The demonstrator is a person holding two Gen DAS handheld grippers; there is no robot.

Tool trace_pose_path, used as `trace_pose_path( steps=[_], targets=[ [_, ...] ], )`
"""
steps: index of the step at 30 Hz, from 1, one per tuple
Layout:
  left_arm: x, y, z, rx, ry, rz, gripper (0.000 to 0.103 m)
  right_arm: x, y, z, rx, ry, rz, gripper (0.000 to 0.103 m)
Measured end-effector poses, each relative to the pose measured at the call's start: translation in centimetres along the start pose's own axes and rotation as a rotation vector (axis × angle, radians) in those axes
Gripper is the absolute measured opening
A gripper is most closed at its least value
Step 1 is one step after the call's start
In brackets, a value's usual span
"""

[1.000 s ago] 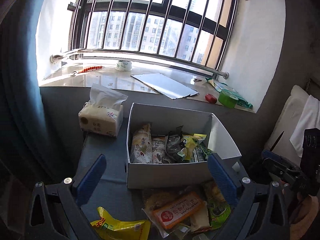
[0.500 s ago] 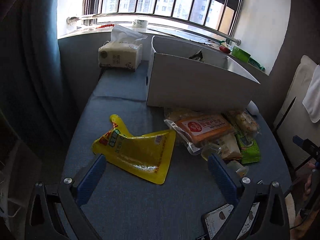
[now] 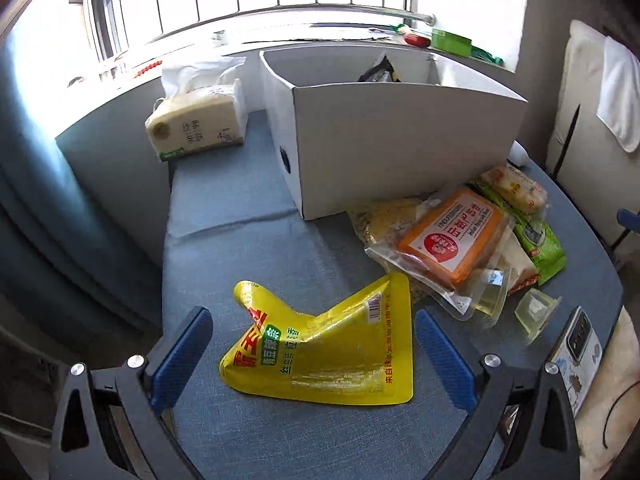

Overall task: Organize snacks
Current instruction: 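Grasp the yellow pouch with the left gripper and lift it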

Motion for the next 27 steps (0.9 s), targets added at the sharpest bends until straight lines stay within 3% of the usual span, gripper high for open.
trace_pose_path(
  steps=[3,7,10,12,15,18,22,24,26,27],
  targets=[
    [0.6,0.2,0.3,0.130,-0.009,-0.053,0.103,0.4,-0.3,-0.3,-0.004,0.010,-0.016,0.103],
    [1.3,0.0,1.4,0.371,-0.037,-0.056,0.103,0.7,-0.4,-1.0,-0.023,0.017,-0.024,0.103],
    [2.7,-0.4,1.8,0.500,-0.125,-0.166,0.101,0.9,-0.6,-1.2,-0.025,0.017,-0.033,0.103],
    [3.5,-0.2,1.6,0.559,-0.138,-0.210,0.101,0.9,-0.6,-1.3,-0.025,0.012,-0.037,0.103],
    [4.1,0.7,0.9,0.558,-0.205,-0.262,0.101,1.0,-0.8,-1.4,-0.027,-0.002,-0.043,0.103],
    [5.6,0.9,0.1,0.568,-0.213,-0.340,0.093,1.1,-1.0,-1.3,-0.025,-0.012,-0.052,0.103],
    [6.0,1.3,-0.6,0.497,-0.285,-0.327,0.088,1.6,-1.0,-1.5,-0.029,-0.015,-0.064,0.103],
    [5.5,0.9,-0.8,0.463,-0.299,-0.294,0.081,1.8,-1.0,-1.8,-0.038,-0.020,-0.071,0.103],
    [4.6,0.6,-1.3,0.403,-0.295,-0.252,0.063,1.9,-1.0,-2.0,-0.043,-0.012,-0.073,0.103],
    [4.1,0.2,-1.7,0.362,-0.295,-0.231,0.060,2.0,-1.1,-2.1,-0.046,-0.011,-0.078,0.103]
  ],
)
Point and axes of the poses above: each gripper's, at about its wrist camera, not at the fingertips, and x roughly the way its jaws point, z to its right, y to its top, the point moved 3 cm from there along x, roughly the way its jaws point, and after that the axes turned 1 degree about x, right-handed, at the moved point
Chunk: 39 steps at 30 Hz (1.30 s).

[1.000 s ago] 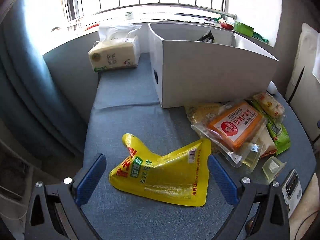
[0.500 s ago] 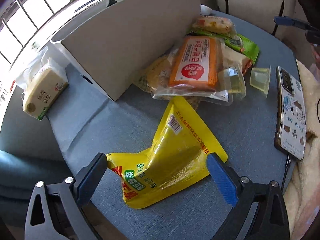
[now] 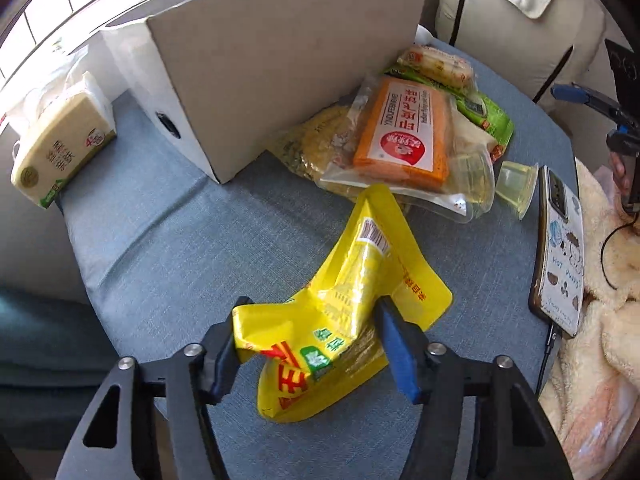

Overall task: Organize snacks
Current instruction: 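Grasp the yellow pouch with the left gripper and lift it, then grasp the orange cake pack with the right gripper while the left holds the yellow pouch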

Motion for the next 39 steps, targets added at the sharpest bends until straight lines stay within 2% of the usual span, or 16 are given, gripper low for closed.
trace_pose_path(
  steps=[1,2,4,11,14,16,19,21,22,25,28,30,32,37,38,39],
  targets=[
    [-0.5,-0.6,0.0,-0.032,0.011,0.025,0.052,0.1,0.0,-0.1,-0.003,-0.003,-0.003,0.103],
    [-1.2,-1.2,0.2,-0.066,0.006,0.057,0.039,0.2,-0.1,-0.2,-0.003,-0.004,-0.003,0.103],
    [-2.4,-2.5,0.8,-0.111,0.055,0.123,0.038,0.3,-0.1,-0.3,0.003,0.007,-0.004,0.103],
    [-5.4,-6.2,4.5,-0.275,0.111,0.339,0.035,1.5,0.3,-1.0,0.004,0.035,-0.019,0.103],
    [-7.5,-7.4,5.8,-0.376,0.117,0.465,0.035,2.1,1.1,-1.4,-0.026,0.007,-0.021,0.103],
    [-8.8,-8.1,6.3,-0.443,0.090,0.548,0.035,3.0,1.8,-1.6,-0.060,0.011,-0.026,0.103],
    [-10.7,-9.1,7.0,-0.533,0.054,0.667,0.035,5.3,3.3,-2.5,-0.192,0.013,-0.051,0.103],
    [-11.2,-9.2,7.4,-0.551,0.061,0.691,0.035,7.4,4.5,-3.3,-0.341,-0.026,-0.075,0.103],
    [-11.5,-9.2,7.7,-0.559,0.088,0.699,0.035,8.3,5.2,-3.7,-0.420,-0.052,-0.086,0.103],
    [-12.3,-9.7,7.8,-0.593,0.062,0.744,0.035,11.3,6.5,-4.2,-0.613,-0.076,-0.167,0.103],
    [-12.8,-10.0,8.0,-0.624,0.058,0.769,0.035,13.6,6.1,-5.0,-0.823,-0.147,-0.216,0.103],
    [-12.9,-10.2,8.0,-0.639,0.050,0.780,0.035,14.9,5.5,-5.3,-0.913,-0.184,-0.233,0.103],
    [-13.0,-10.4,7.8,-0.651,0.048,0.785,0.035,15.6,5.8,-5.8,-0.880,-0.115,-0.239,0.103],
    [-12.9,-10.7,7.6,-0.694,0.045,0.795,0.035,17.7,6.9,-6.6,-0.820,-0.097,-0.218,0.103],
    [-12.9,-10.7,7.5,-0.699,0.041,0.798,0.035,18.0,7.0,-6.7,-0.803,-0.074,-0.228,0.096],
    [-12.9,-10.7,7.5,-0.704,0.045,0.801,0.035,18.3,7.0,-6.8,-0.785,-0.044,-0.250,0.076]
  ],
)
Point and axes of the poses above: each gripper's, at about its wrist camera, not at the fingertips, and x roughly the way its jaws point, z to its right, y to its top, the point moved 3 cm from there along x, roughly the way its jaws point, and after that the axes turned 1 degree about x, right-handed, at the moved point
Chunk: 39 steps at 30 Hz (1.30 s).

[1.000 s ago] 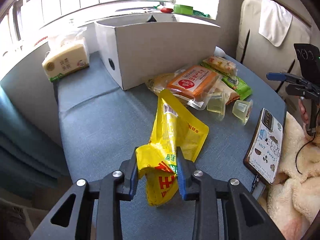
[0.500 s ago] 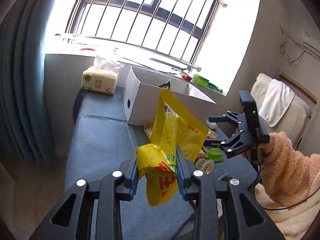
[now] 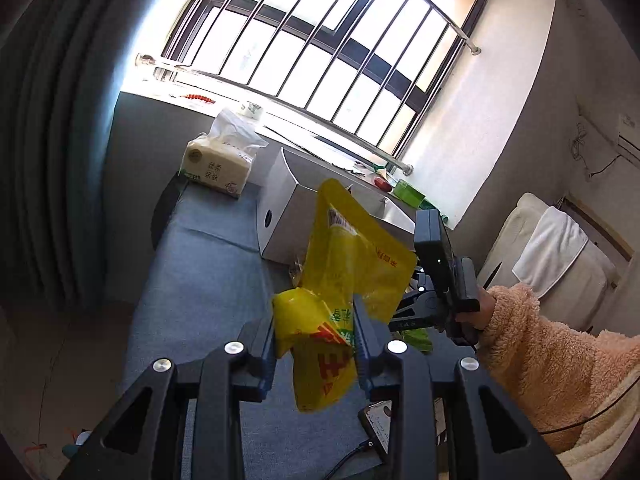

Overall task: Organize snacks
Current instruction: 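Grasp the orange cake pack with the right gripper while the left holds the yellow pouch, then lower the yellow pouch and orange cake pack into the white box and release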

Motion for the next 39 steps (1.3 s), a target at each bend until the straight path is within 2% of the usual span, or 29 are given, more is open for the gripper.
trace_pose_path(
  steps=[1,3,5,6,7,8,9,11,14,18,19,20,21,22,26,28,32,35,39],
  targets=[
    [0.0,0.0,0.0,-0.003,0.001,0.001,0.035,0.1,0.2,-0.1,0.012,0.031,0.000,0.069],
    [0.0,-0.2,0.1,-0.006,-0.002,0.001,0.035,0.0,0.6,-0.4,-0.002,0.028,-0.007,0.051],
    [0.2,-0.3,0.1,-0.008,-0.015,-0.008,0.035,-0.4,0.8,-1.1,-0.030,0.032,-0.007,0.049],
    [0.3,-0.4,0.2,-0.007,-0.015,-0.011,0.035,-0.5,0.8,-1.5,-0.050,0.033,0.001,0.052],
    [0.5,-0.4,0.3,-0.005,-0.016,-0.016,0.035,-0.5,0.7,-1.7,-0.076,0.006,-0.002,0.059],
    [0.6,-0.4,0.4,-0.002,-0.017,-0.019,0.035,-0.3,0.6,-1.7,-0.100,-0.043,-0.009,0.086],
    [0.6,-0.4,0.5,0.000,-0.019,-0.020,0.035,-0.2,0.6,-1.6,-0.123,-0.097,-0.003,0.103],
    [0.8,-0.5,0.8,0.007,-0.027,-0.025,0.035,0.2,0.5,-1.6,-0.182,-0.112,-0.018,0.103],
    [1.1,-0.6,0.9,0.015,-0.021,-0.039,0.035,1.3,0.5,-0.9,-0.199,-0.031,-0.078,0.103],
    [1.4,-0.8,0.9,0.005,-0.024,-0.043,0.035,2.1,0.0,-0.1,-0.188,0.044,-0.093,0.103],
    [1.5,-0.8,0.9,0.004,-0.025,-0.047,0.035,2.1,0.0,0.0,-0.172,0.073,-0.099,0.101],
    [1.7,-0.9,1.0,0.006,-0.024,-0.051,0.035,2.1,0.0,0.4,-0.143,0.142,-0.110,0.087],
    [1.7,-0.9,1.0,0.008,-0.020,-0.053,0.035,2.1,0.1,1.0,-0.117,0.161,-0.110,0.058],
    [1.8,-1.0,1.0,0.009,-0.021,-0.056,0.035,1.8,0.1,1.4,-0.114,0.131,-0.092,0.049],
    [2.1,-1.0,1.2,0.005,-0.028,-0.060,0.035,-0.4,0.2,2.8,-0.055,0.083,0.000,0.023],
    [2.3,-0.8,1.2,-0.002,-0.033,-0.059,0.035,-2.0,0.2,3.6,0.018,0.123,0.046,0.013],
    [2.9,0.0,1.5,-0.004,-0.033,-0.053,0.035,-4.5,-0.2,4.2,0.106,0.167,0.085,0.013],
    [3.6,1.4,2.0,-0.017,-0.033,-0.030,0.035,-6.1,-0.7,4.6,0.234,0.193,0.117,0.013],
    [5.8,4.8,3.4,-0.007,-0.043,0.002,0.035,-10.5,-1.7,6.1,0.423,0.206,0.215,0.013]
  ],
)
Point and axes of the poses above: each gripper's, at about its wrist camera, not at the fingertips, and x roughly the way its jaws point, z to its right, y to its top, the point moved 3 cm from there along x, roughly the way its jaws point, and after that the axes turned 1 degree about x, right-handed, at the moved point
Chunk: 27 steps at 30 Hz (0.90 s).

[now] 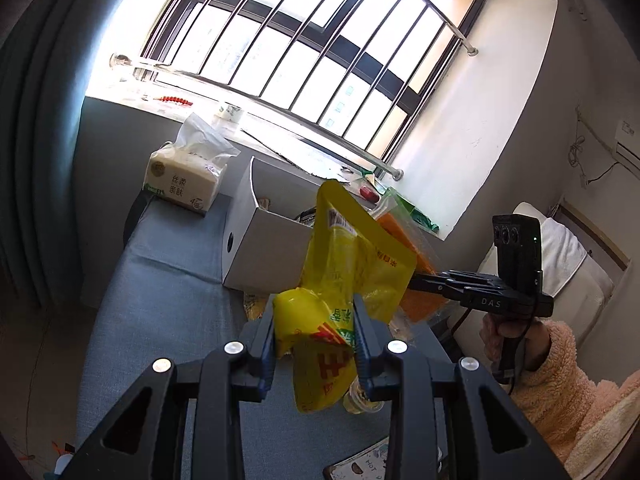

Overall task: Organize snacks
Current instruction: 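Lower the yellow pouch and orange cake pack into the white box and release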

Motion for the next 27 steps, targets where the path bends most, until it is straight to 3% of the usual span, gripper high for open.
trace_pose_path(
  steps=[6,9,13,15,16,17,18,19,20,27],
  targets=[
    [7.0,7.6,2.7,-0.001,0.035,0.046,0.035,-5.7,3.7,5.2,0.271,-0.151,0.194,0.013],
    [11.2,10.8,3.8,0.005,0.073,0.033,0.035,-6.0,5.8,7.8,0.338,-0.197,0.220,0.013],
    [16.2,13.1,3.5,-0.028,0.144,-0.020,0.038,-3.9,7.9,10.5,0.403,-0.246,0.188,0.013],
    [18.0,13.6,3.1,-0.033,0.185,-0.059,0.059,-3.0,8.3,11.6,0.410,-0.287,0.156,0.014],
    [18.6,13.7,2.9,-0.033,0.217,-0.078,0.092,-2.7,8.3,12.2,0.414,-0.291,0.142,0.016],
    [18.9,13.6,2.7,-0.031,0.249,-0.083,0.103,-2.2,8.4,12.8,0.422,-0.291,0.135,0.031],
    [19.0,13.4,2.6,-0.025,0.261,-0.089,0.103,-2.4,7.9,13.2,0.435,-0.298,0.130,0.075],
    [19.0,13.2,2.6,-0.019,0.260,-0.098,0.103,-2.6,7.7,13.5,0.446,-0.302,0.148,0.093],
    [18.8,12.9,2.6,-0.016,0.259,-0.105,0.103,-3.0,7.5,13.5,0.448,-0.298,0.178,0.103],
    [15.6,11.6,3.1,0.029,0.274,-0.111,0.103,-6.0,6.6,10.6,0.373,-0.282,0.231,0.103]
  ],
)
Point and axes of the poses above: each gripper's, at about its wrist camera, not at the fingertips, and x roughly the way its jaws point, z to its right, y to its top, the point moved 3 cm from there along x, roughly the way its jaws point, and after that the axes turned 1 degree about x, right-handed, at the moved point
